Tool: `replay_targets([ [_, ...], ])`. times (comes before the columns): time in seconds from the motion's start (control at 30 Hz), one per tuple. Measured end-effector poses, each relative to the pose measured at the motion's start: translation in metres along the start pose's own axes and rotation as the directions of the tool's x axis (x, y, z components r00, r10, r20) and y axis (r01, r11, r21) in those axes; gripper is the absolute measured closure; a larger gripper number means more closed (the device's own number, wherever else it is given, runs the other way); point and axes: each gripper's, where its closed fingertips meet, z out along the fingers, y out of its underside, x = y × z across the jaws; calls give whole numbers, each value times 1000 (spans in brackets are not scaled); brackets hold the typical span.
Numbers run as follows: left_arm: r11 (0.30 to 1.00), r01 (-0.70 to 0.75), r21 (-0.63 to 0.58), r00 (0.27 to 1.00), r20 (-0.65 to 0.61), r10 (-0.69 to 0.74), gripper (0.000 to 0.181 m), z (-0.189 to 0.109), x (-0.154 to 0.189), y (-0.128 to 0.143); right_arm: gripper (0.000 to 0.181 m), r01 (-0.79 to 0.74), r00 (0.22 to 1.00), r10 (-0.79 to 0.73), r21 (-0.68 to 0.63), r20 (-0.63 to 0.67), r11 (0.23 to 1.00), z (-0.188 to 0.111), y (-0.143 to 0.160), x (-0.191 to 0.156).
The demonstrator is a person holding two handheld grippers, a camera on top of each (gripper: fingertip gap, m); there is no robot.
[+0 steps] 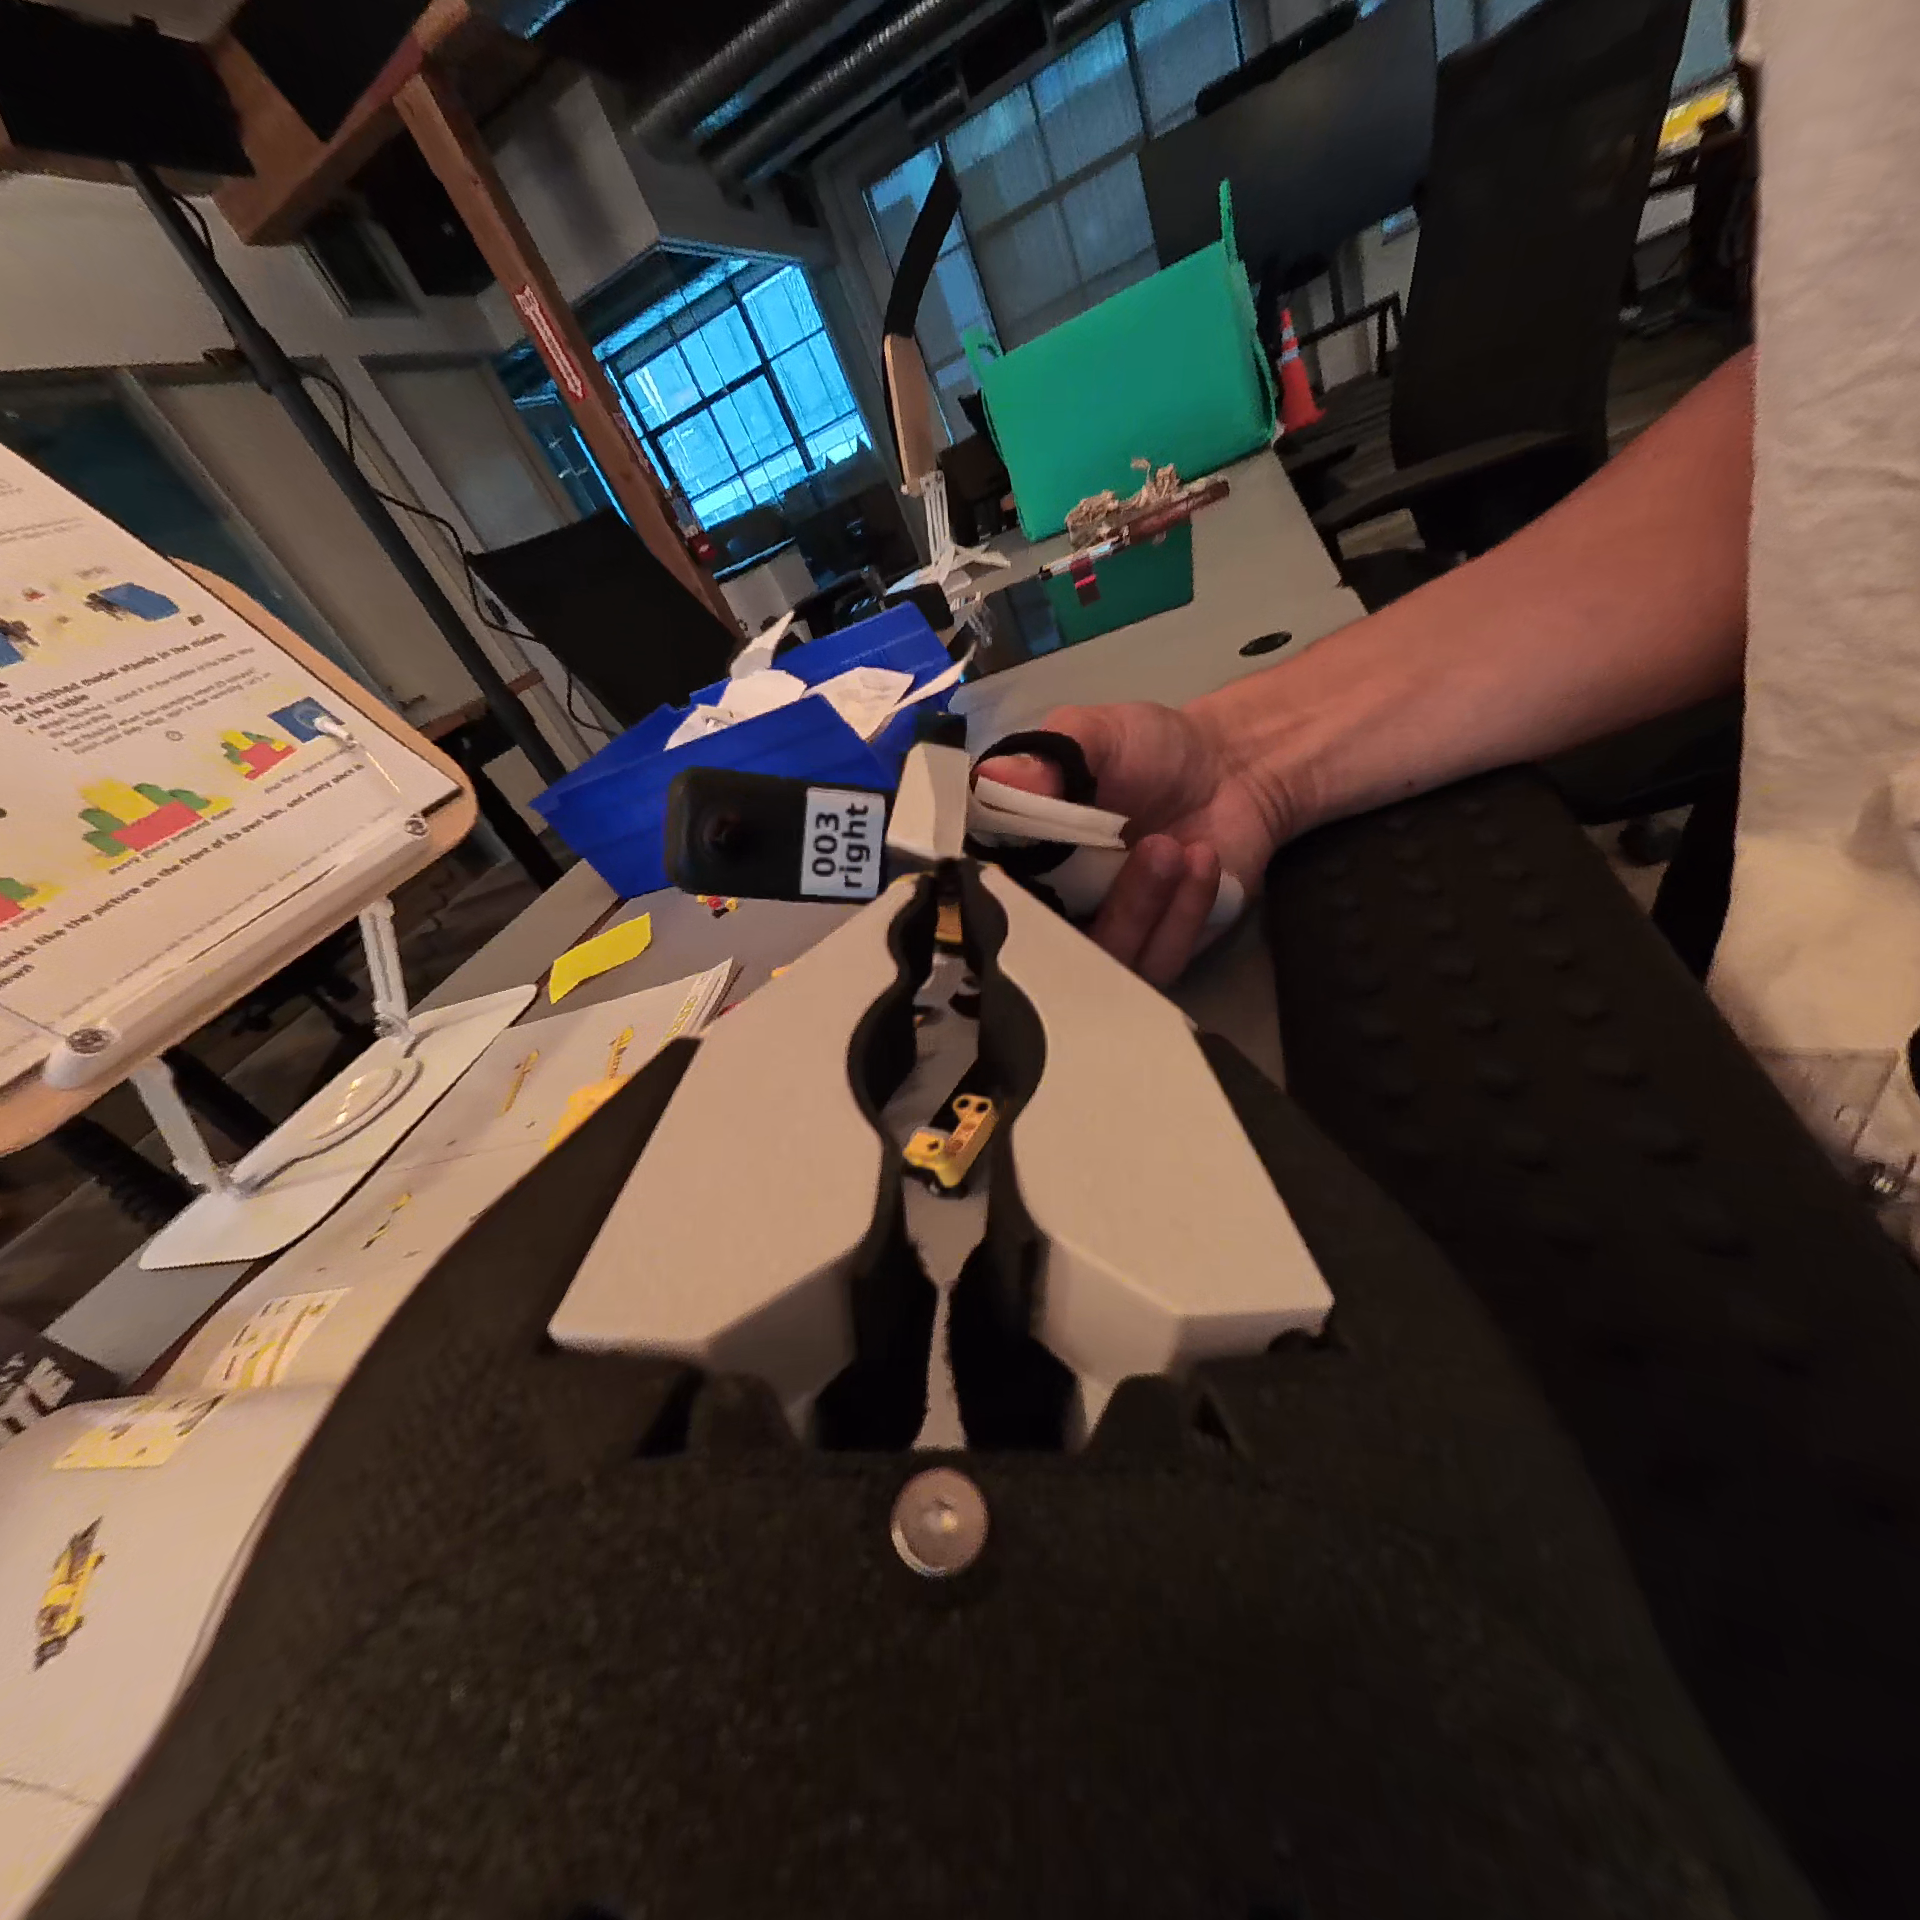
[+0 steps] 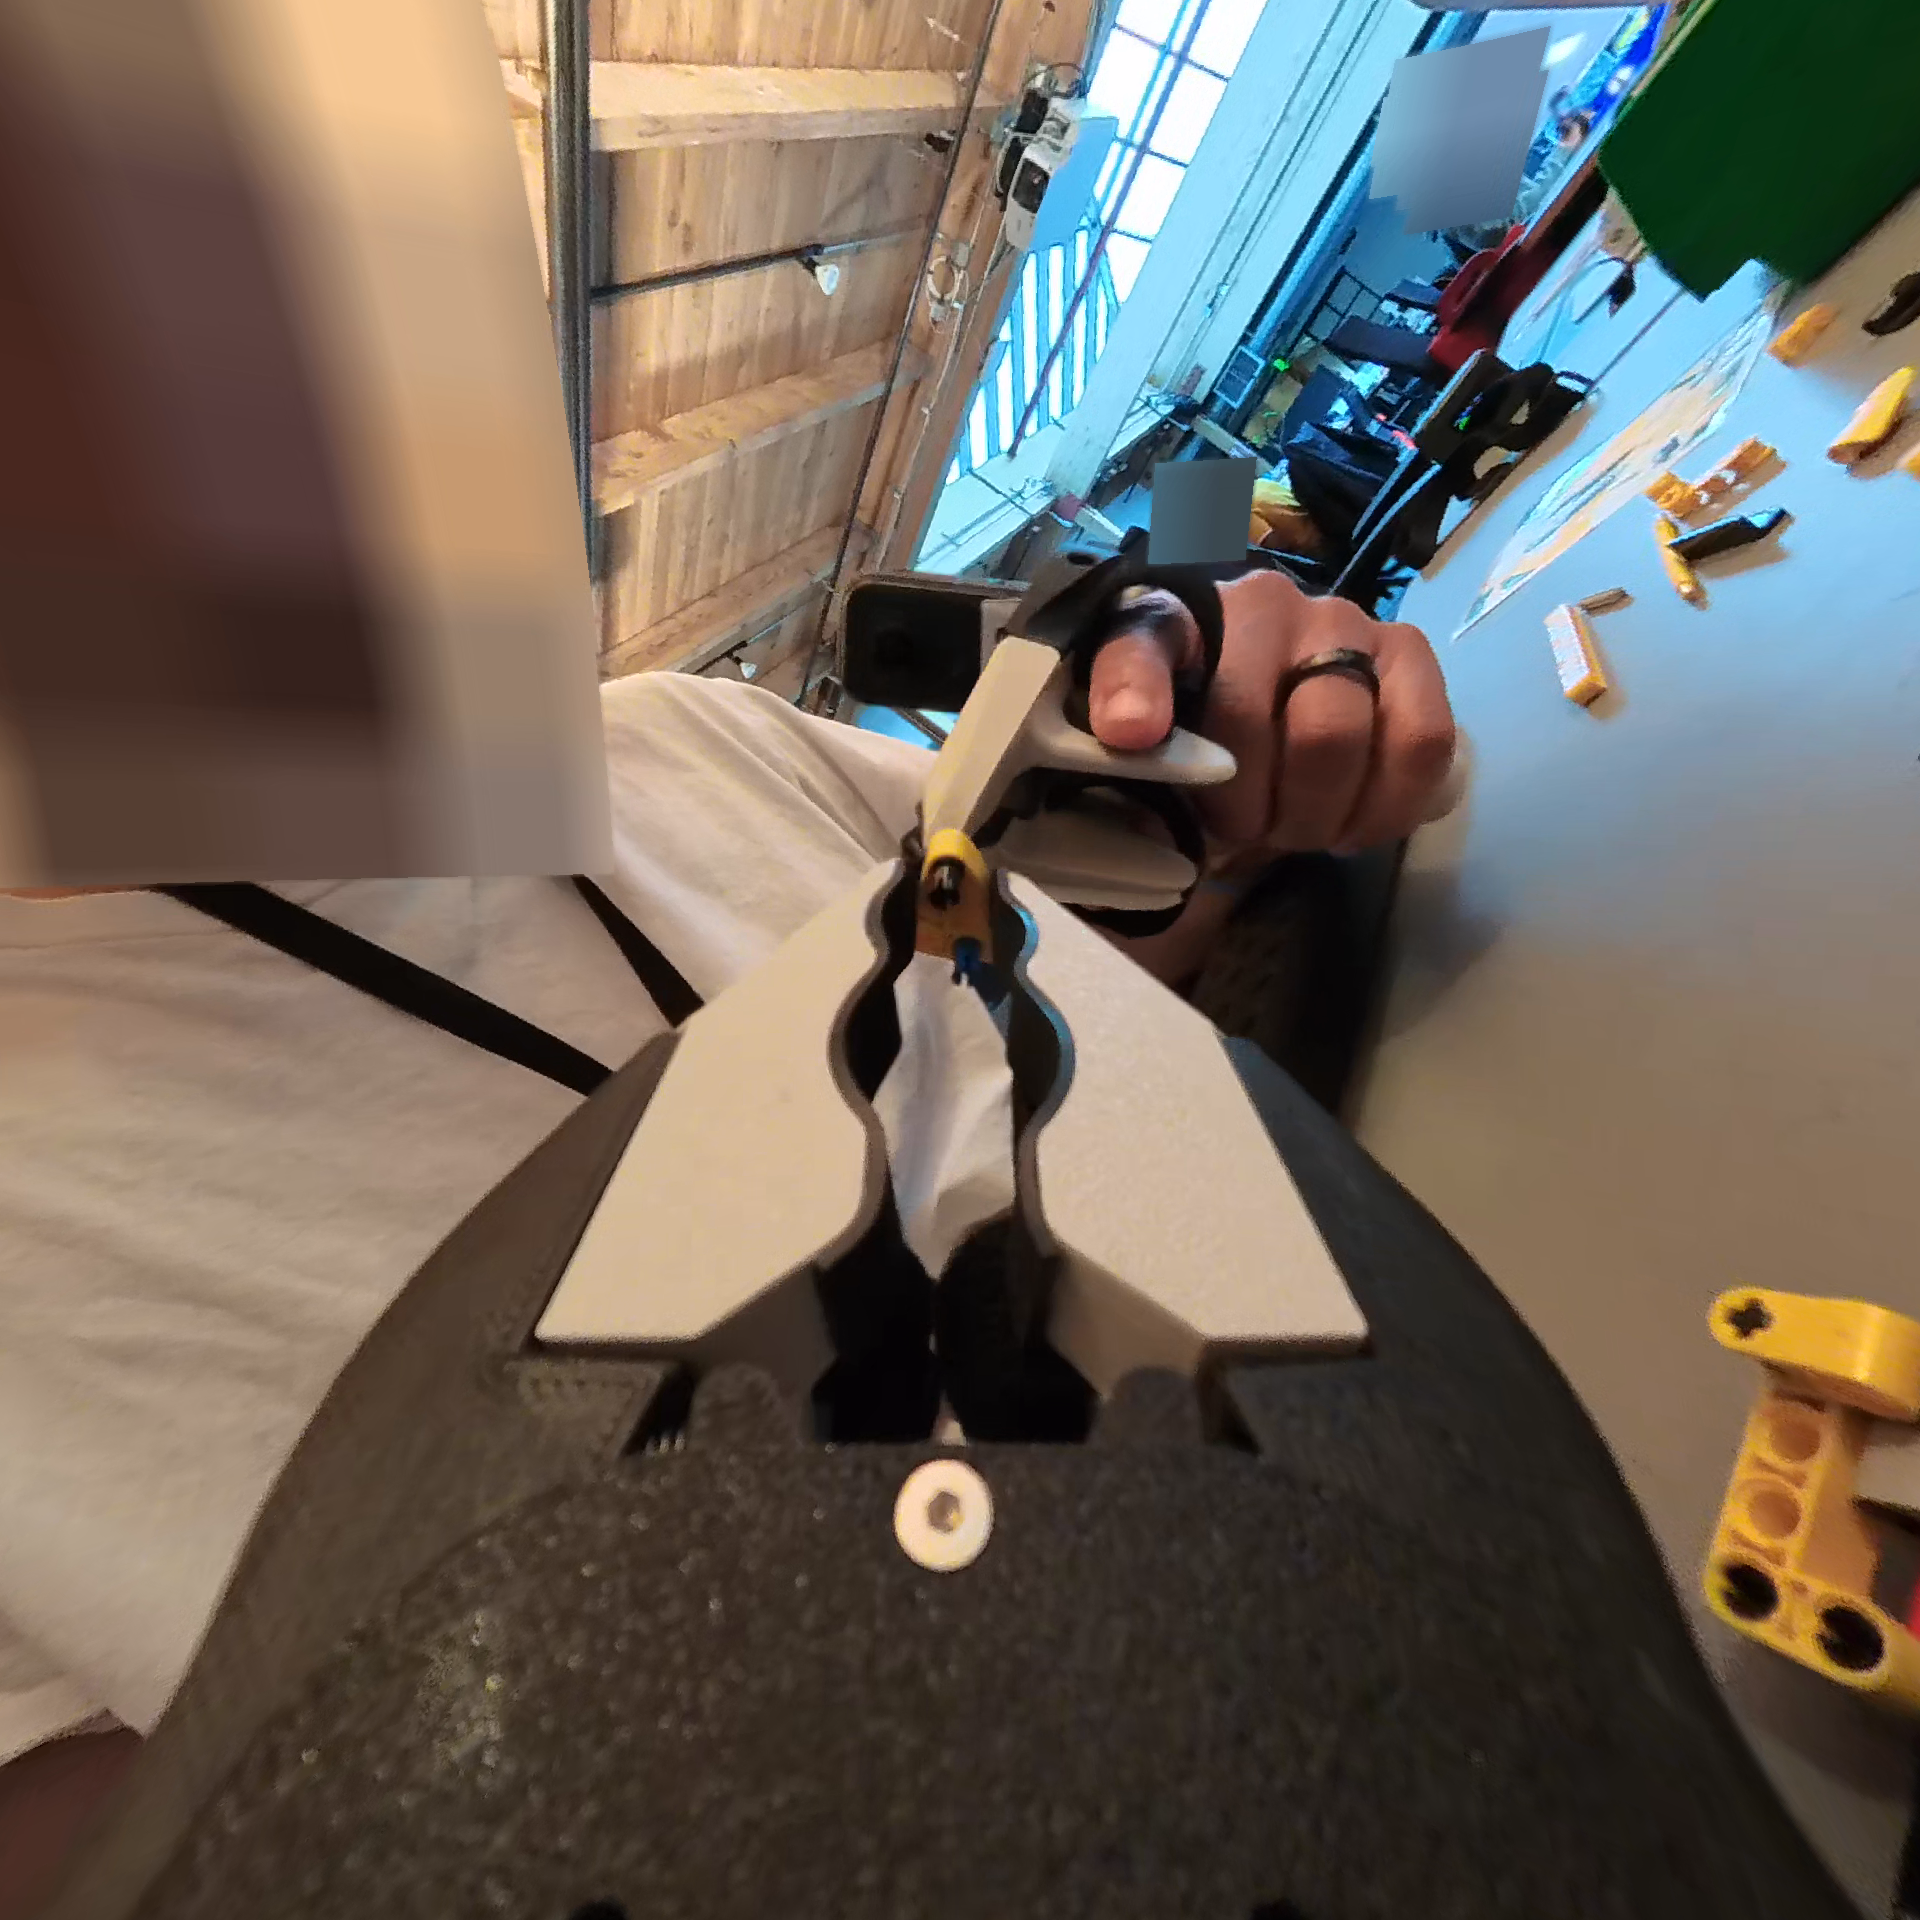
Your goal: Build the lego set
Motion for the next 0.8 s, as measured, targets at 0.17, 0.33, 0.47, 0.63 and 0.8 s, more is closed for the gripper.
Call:
replay_targets([
  [0.17,989,139,46,990,7,-140,176,0,-7,-8,169,101,995,-101,33,-8,994,2,-9,-7],
  [0.33,870,487,75,873,-40,-486,177,-8,-28,-7,168,331,926,-316,43,-205,943,-1,-24,3],
  [0.47,768,636,-74,772,52,-634,177,-38,-50,30,168,437,808,-423,-63,-411,897,-8,-25,26],
  [0.63,535,567,-627,818,352,-454,177,-116,-44,136,168,452,742,-484,-187,-465,872,-3,-13,38],
  [0.8,433,496,-753,855,338,-393,176,-138,-35,149,168,453,746,-493,-203,-447,868,1,-8,34],
])
